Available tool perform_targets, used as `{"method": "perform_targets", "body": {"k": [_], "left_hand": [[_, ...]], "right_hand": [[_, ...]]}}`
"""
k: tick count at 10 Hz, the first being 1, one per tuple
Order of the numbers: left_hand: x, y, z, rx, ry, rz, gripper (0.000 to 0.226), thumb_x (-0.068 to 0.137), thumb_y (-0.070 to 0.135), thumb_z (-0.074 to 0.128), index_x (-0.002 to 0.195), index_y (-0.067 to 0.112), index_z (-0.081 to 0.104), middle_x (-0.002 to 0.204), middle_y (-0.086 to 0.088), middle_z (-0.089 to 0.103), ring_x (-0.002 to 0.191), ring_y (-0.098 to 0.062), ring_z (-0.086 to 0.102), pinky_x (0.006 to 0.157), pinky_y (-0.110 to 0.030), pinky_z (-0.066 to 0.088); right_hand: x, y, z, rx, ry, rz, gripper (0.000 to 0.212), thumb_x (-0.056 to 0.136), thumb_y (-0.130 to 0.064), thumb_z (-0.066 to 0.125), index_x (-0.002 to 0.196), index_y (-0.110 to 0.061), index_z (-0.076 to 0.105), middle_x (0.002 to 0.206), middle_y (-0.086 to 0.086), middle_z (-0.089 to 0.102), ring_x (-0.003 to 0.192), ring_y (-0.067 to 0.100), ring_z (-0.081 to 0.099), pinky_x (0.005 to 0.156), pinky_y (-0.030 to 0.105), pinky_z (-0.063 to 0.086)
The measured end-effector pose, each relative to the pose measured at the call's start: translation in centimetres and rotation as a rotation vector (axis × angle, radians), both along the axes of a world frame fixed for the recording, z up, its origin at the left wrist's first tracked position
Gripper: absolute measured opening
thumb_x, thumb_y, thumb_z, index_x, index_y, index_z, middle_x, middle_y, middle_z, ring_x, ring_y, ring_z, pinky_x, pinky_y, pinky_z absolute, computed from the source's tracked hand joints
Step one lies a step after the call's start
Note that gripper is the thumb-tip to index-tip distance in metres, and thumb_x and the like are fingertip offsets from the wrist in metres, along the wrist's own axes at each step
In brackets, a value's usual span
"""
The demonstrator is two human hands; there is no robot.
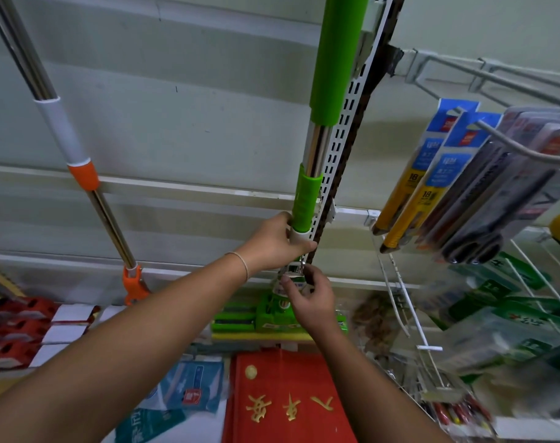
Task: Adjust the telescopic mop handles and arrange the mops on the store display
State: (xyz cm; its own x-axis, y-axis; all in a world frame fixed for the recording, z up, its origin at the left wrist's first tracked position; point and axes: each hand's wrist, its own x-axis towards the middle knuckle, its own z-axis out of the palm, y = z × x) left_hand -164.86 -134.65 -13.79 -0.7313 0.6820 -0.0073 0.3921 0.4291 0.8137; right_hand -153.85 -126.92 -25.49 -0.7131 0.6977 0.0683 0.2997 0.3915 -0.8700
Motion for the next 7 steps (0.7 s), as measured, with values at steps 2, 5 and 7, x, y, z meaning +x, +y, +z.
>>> {"method": "perform_targets", "body": {"k": [2, 5, 7], "left_hand": [[-0.5, -1.8, -0.6, -0.064, 0.013, -0.01, 0.066, 0.071, 0.062, 0.072, 0.12, 0.022, 0.051, 0.109, 0.002, 0.06, 0.097, -0.017, 0.06, 0.085, -0.037, 0.054], [-1.1, -3.4, -0.9, -0.103, 0.026, -0.048, 0.065, 0.079, 0.058, 0.068, 0.13, 0.021, 0.05, 0.119, -0.003, 0.061, 0.104, -0.021, 0.06, 0.092, -0.04, 0.051], [-1.2, -4.5, -0.6, -0.103, 0.004, -0.039, 0.07, 0.084, 0.055, 0.064, 0.139, 0.018, 0.042, 0.132, -0.009, 0.056, 0.115, -0.025, 0.058, 0.099, -0.044, 0.049]], "right_hand": [[-0.1, -0.5, 0.3, 0.041, 0.002, -0.019, 0.084, 0.072, -0.067, 0.063, 0.134, -0.01, 0.056, 0.126, 0.007, 0.062, 0.118, 0.021, 0.058, 0.1, 0.044, 0.049], [-0.5, -2.2, 1.5, 0.026, -0.004, -0.034, 0.073, 0.081, -0.053, 0.07, 0.138, -0.011, 0.052, 0.134, 0.008, 0.057, 0.125, 0.022, 0.053, 0.105, 0.044, 0.045], [-0.9, -3.1, 2.3, 0.029, 0.019, -0.065, 0.069, 0.084, -0.051, 0.067, 0.139, -0.013, 0.051, 0.134, 0.005, 0.057, 0.124, 0.019, 0.053, 0.106, 0.042, 0.046]]}}
